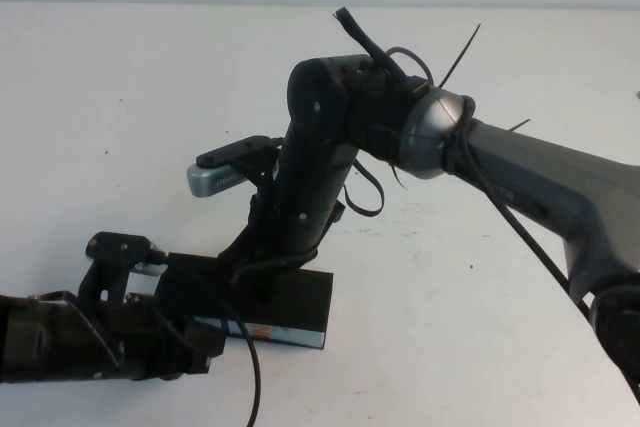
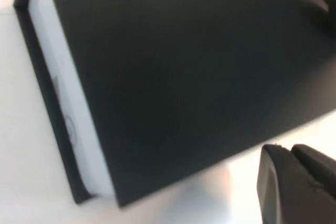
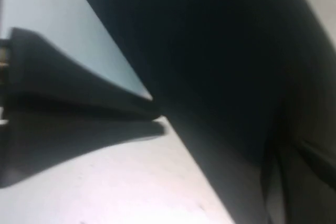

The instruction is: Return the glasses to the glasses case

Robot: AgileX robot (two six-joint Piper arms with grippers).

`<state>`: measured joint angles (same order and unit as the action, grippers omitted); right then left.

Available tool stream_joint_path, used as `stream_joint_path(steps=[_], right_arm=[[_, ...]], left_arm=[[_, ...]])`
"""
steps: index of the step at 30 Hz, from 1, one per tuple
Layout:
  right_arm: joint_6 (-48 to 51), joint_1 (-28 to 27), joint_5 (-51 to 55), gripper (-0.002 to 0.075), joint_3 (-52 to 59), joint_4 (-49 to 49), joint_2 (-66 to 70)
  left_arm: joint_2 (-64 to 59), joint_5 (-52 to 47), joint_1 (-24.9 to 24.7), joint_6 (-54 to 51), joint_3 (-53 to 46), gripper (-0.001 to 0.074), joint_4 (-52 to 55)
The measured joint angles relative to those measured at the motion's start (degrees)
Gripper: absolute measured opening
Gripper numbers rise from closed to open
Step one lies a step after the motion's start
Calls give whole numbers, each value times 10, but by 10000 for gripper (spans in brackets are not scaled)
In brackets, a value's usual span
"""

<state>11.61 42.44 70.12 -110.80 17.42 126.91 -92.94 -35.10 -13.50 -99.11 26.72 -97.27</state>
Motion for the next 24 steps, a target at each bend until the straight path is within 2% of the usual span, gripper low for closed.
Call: stream_joint_path(steps=[7,13,20,24], right_arm=[[-11,0,0,-13,3,-27,-40],[-45,0,1,-13,3,-50,-87],[-95,0,6,-13,3,-93,-196],[-108,6,11,-13,7,-119,-272]], left_arm=[[65,1,0,66,-4,-1,58],[177,-1,0,94,-9,-1,80],[381,21,-2,98,-10,-1,78],[489,65,-31,99,-16,-1,100]])
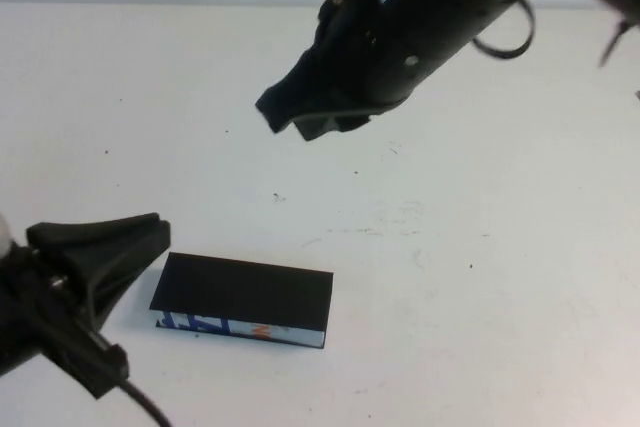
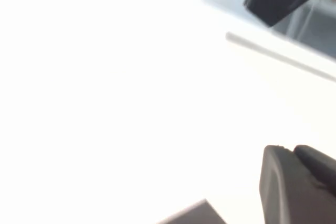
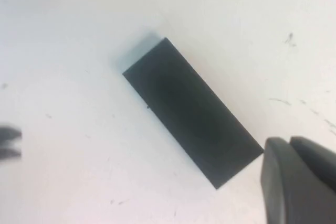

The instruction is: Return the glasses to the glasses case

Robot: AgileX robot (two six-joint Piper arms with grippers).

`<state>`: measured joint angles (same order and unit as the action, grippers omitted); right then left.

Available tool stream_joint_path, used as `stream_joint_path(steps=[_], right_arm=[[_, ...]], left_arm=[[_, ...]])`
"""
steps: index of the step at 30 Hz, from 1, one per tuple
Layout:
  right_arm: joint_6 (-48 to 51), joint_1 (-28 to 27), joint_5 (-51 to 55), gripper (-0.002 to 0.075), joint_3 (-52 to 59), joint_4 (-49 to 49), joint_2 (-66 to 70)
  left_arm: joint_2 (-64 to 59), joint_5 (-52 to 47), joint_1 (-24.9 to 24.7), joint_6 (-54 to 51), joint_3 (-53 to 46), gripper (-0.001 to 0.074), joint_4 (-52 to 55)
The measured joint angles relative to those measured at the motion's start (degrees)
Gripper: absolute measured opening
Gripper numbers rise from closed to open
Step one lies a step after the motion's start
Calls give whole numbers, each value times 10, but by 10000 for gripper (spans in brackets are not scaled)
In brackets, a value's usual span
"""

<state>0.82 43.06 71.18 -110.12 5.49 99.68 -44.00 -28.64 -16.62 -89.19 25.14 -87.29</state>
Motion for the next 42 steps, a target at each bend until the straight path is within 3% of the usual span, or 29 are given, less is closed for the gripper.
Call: stream_joint_path(steps=[5,10,14,25,36,42], right_arm=[[-18,19,2,-13,77,-32,-123],[-51,22,5,-13,226,-66,-269],[-82,22,-2,-13,358,-83,-397],[-132,22,-177,-13,638,-89,-738],[-135,22,-461,-13,823,-66,-809],[-135,22,-510,-13,853,-63,-809]], left_arm=[[125,101,-12,1,-24,-1,-38],[267,218,-15,1,-71,-1,-63],[340,242,-15,-6,-118,-1,-61],[394,322,-15,-28,-242,-1,-61],[395,357,-15,-28,-266,-1,-93],[397,359,-15,-27,-266,-1,-100]])
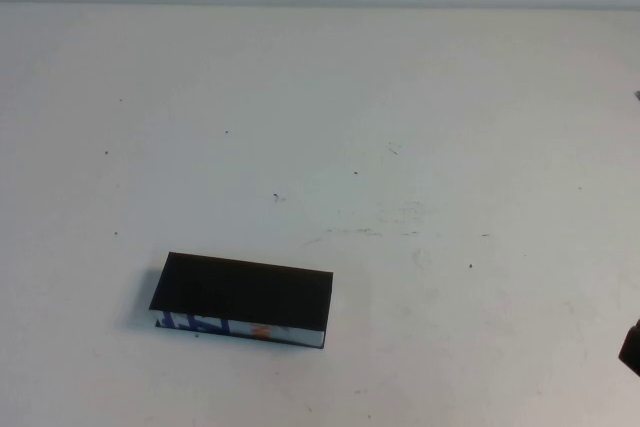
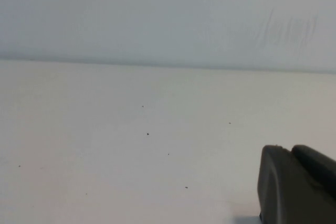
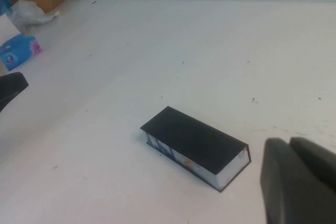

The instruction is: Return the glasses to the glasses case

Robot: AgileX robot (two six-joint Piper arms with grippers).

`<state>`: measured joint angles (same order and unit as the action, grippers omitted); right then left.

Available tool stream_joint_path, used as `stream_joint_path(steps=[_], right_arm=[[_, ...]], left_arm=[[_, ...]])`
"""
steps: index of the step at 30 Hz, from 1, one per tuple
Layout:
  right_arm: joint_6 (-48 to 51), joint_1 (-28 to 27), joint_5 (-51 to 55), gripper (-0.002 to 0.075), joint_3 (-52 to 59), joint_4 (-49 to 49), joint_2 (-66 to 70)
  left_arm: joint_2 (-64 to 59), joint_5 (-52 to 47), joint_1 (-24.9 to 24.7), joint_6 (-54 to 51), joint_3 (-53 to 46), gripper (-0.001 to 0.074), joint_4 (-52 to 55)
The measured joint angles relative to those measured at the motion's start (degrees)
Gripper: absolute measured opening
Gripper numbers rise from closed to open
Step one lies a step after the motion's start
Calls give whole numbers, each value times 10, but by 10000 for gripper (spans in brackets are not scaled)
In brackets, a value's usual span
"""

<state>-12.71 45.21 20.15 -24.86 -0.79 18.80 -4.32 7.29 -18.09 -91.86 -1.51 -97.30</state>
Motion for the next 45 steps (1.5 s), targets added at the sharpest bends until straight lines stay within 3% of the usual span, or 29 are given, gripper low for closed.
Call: stream_joint_path(steps=[9,14,18,23,26,45], right_arm=[[2,0,-2,-13,1,-11,-1],[-9,-13,-2,-13,22,-128,-13],[-34,-144,-31,-13,77,-157,-43],[-39,-363,-138,-13,180,-133,-123],[-41,-422,-182,-13,233,-121,-167],[-36,-422,-169,-13,264,-100,-192]], left_arm=[[0,0,0,0,0,-1,-1],[0,0,0,0,0,-1,-1],[0,2,0,0,0,-1,-2],[0,5,0,0,0,-1,-2],[0,6,0,0,0,-1,-2],[1,6,0,0,0,-1,-2]])
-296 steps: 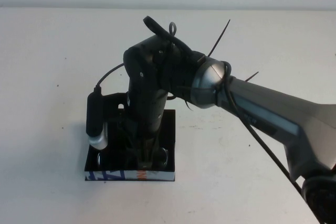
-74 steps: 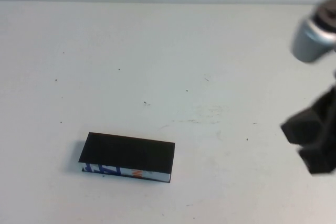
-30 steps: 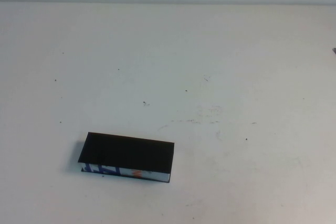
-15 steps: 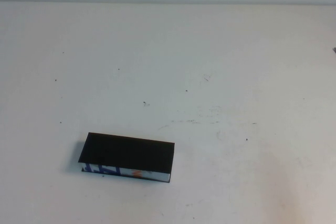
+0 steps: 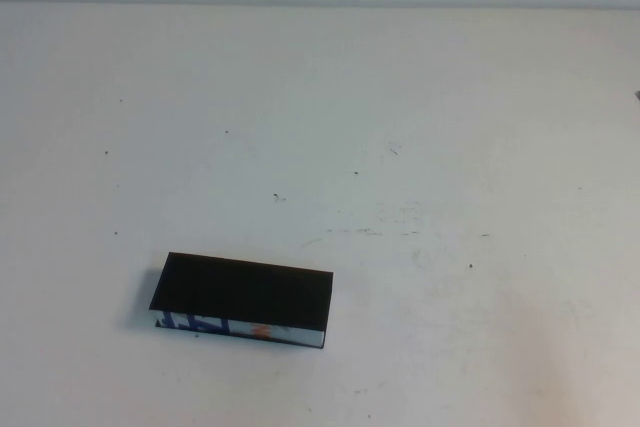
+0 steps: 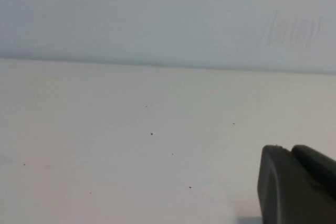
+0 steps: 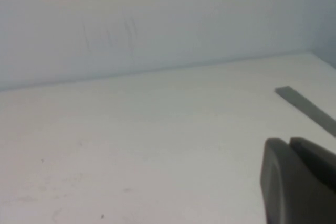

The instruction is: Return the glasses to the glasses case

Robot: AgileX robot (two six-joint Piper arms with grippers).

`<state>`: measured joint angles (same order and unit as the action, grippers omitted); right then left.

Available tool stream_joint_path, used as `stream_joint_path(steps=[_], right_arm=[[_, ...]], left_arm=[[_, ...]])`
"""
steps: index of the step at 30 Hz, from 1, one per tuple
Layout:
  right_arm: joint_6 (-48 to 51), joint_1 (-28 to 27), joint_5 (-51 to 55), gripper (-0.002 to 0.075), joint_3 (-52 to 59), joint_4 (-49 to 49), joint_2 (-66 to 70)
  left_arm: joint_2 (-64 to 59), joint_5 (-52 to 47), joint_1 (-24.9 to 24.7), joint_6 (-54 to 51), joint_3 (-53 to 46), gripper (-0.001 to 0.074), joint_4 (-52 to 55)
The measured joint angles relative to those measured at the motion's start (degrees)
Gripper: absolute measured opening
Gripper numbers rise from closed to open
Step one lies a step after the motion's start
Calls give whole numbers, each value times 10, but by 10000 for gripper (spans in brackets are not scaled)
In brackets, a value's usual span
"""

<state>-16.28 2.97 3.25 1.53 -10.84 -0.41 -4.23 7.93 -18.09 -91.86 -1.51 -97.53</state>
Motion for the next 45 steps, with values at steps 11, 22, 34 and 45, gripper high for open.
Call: stream_joint_path(steps=[11,22,34,45], right_arm=[[291,0,157,-13,0,268,0],[291,0,174,-13,0,279,0],[291,0,175,-13,0,279,0],[292,0,175,-13,0,280,0]], left_arm=[[0,0,0,0,0,-1,0],[0,0,0,0,0,-1,0],[0,5,0,0,0,-1,0],[0,80,12,11,0,-1,34]])
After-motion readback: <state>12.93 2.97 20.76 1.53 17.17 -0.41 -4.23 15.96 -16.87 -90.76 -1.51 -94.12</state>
